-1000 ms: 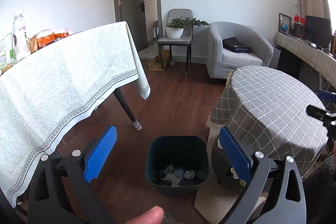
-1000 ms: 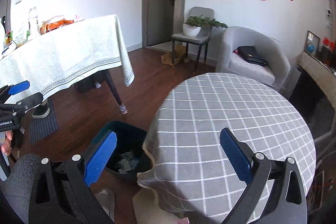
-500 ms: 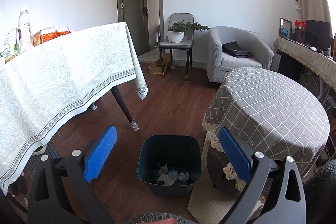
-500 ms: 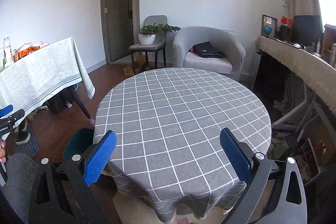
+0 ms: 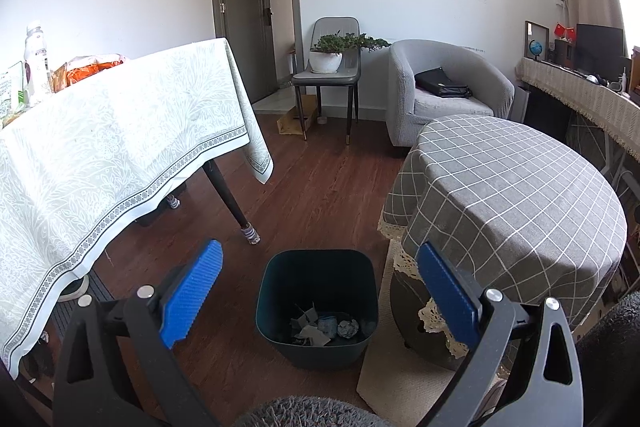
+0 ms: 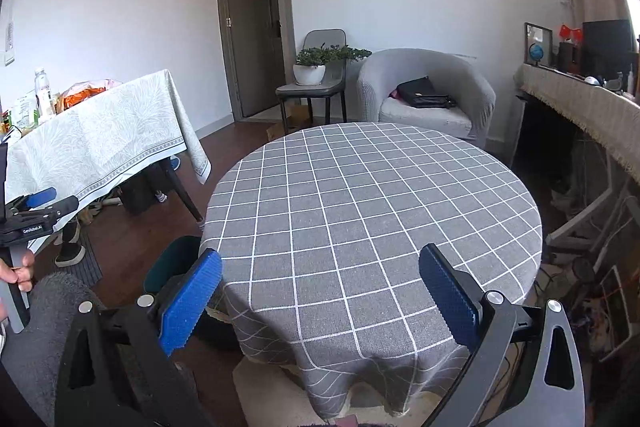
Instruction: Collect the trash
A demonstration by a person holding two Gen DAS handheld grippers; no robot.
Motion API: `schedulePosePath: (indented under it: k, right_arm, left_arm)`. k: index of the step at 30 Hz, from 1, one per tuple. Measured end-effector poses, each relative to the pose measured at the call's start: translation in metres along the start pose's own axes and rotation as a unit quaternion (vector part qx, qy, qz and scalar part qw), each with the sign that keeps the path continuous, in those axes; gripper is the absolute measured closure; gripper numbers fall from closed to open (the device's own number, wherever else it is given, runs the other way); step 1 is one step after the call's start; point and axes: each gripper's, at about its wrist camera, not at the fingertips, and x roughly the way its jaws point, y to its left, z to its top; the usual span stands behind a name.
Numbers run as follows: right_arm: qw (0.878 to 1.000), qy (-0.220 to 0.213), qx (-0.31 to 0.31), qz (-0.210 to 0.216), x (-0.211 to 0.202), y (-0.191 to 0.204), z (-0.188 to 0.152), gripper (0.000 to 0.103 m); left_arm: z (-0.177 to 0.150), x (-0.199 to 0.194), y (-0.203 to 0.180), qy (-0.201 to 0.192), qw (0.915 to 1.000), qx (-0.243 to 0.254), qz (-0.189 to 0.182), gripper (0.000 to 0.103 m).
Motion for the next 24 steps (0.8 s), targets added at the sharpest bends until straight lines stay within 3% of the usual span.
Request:
schedulePosePath:
  k: [24]
  right_arm:
    - [1.0,0.0,0.001,0.001,0.0004,0.0017,-0.0032,0.003]
  left_arm:
    - [-0.0009,0.0048,0.0013,0.01,0.9999,-0.003,-0.004,0.003]
